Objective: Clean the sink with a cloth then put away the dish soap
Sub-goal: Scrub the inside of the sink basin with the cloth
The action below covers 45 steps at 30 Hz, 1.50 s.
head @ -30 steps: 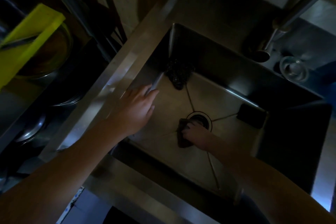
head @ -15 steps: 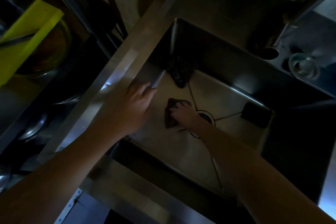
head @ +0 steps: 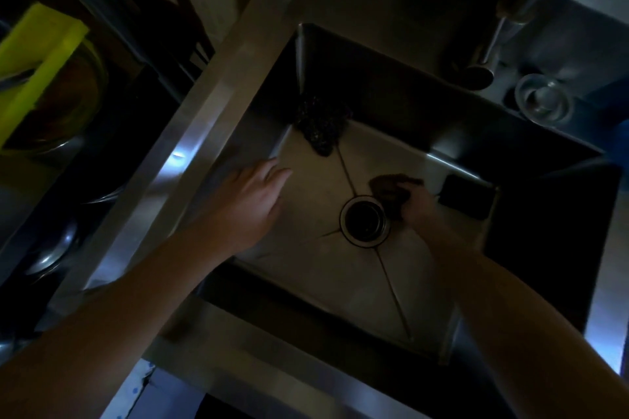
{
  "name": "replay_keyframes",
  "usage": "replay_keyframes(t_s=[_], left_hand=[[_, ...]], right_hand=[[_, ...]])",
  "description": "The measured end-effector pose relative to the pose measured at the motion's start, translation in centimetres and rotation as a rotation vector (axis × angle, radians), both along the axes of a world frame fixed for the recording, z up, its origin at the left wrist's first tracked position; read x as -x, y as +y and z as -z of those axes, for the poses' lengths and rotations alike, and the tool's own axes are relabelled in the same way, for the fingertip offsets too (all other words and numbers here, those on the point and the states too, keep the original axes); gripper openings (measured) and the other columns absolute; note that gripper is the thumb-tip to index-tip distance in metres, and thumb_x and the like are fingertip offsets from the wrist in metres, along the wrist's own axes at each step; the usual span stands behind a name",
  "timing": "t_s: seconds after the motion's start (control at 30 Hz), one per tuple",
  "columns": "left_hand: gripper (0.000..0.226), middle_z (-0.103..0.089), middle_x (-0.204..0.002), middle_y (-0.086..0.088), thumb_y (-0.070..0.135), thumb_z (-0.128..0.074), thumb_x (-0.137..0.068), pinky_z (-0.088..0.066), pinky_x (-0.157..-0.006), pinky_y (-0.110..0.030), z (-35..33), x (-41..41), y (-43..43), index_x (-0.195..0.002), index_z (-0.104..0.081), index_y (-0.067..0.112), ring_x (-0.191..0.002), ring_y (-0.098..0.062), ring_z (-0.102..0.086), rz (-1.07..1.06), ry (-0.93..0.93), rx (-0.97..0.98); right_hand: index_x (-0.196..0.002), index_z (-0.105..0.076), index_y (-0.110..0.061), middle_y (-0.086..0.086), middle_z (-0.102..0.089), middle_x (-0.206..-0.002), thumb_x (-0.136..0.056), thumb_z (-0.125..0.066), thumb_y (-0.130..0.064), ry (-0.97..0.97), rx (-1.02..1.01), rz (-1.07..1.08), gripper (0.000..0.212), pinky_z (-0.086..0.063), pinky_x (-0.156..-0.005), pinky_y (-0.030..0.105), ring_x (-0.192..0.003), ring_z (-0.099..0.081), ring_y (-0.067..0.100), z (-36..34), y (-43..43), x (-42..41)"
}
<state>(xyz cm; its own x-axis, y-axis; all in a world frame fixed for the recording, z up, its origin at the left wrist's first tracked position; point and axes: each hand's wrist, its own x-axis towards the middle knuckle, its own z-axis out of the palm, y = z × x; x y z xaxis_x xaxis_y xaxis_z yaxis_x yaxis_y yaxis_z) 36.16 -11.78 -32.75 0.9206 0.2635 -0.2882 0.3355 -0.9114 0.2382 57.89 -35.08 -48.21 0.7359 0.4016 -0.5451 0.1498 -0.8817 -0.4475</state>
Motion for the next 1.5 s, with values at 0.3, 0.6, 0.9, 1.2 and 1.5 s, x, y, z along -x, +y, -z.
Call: replay_keyframes(t_s=[0.3, 0.6, 0.9, 1.2, 1.5], left_hand=[[0.046, -0.046, -0.138, -0.01, 0.022, -0.058, -0.088, -0.041, -0.095, -0.043, 0.0, -0.5, -1.0, -0.132, -0.048, 0.014, -0.124, -0.03, -0.046, 0.035, -0.041, -0.019], [0.046, -0.048, -0.136, -0.013, 0.018, -0.059, -0.086, -0.041, -0.095, -0.044, -0.3, -0.5, -1.4, -0.131, -0.05, 0.01, -0.123, -0.031, -0.047, 0.066, -0.043, -0.015], [0.048, -0.04, -0.143, -0.01, 0.022, -0.052, -0.091, -0.036, -0.101, -0.042, -0.5, -0.9, -0.9, -0.137, -0.043, 0.013, -0.129, -0.028, -0.041, 0.043, -0.019, -0.007], [0.05, -0.038, -0.145, -0.009, 0.016, -0.053, -0.088, -0.035, -0.102, -0.043, -0.3, -1.4, 0.2, -0.137, -0.043, 0.014, -0.125, -0.03, -0.044, -0.022, -0.003, 0.045], [0.048, -0.046, -0.138, -0.012, 0.016, -0.058, -0.084, -0.041, -0.096, -0.046, 0.6, -1.6, 1.3, -0.13, -0.049, 0.013, -0.118, -0.034, -0.05, -0.043, 0.0, 0.023]], right_hand=[[-0.125, -0.057, -0.002, 0.023, -0.059, -0.124, -0.089, -0.048, 0.006, 0.108, -0.05, 0.485, 0.038, -0.046, -0.09, 0.029, -0.117, -0.055, 0.035, -2.5, -4.8, 3.4], [-0.131, -0.053, -0.009, 0.014, -0.055, -0.131, -0.09, -0.045, 0.002, 0.253, -0.144, 0.536, 0.043, -0.043, -0.096, 0.028, -0.121, -0.052, 0.03, -0.6, -1.2, 10.8], [-0.127, -0.055, 0.003, 0.028, -0.061, -0.117, -0.087, -0.035, 0.014, 0.192, -0.28, 0.857, 0.045, -0.043, -0.045, 0.011, -0.099, -0.062, 0.038, -1.4, 0.7, 6.5], [-0.119, -0.062, -0.006, 0.015, -0.063, -0.121, -0.094, -0.045, -0.006, -0.037, -0.208, 0.834, 0.03, -0.045, -0.079, 0.024, -0.112, -0.059, 0.028, -2.5, 2.7, -3.1], [-0.131, -0.052, -0.008, 0.014, -0.056, -0.127, -0.089, -0.046, 0.001, 0.053, -0.162, 0.39, 0.043, -0.04, -0.076, 0.008, -0.096, -0.052, 0.015, -0.6, 5.5, -2.5]])
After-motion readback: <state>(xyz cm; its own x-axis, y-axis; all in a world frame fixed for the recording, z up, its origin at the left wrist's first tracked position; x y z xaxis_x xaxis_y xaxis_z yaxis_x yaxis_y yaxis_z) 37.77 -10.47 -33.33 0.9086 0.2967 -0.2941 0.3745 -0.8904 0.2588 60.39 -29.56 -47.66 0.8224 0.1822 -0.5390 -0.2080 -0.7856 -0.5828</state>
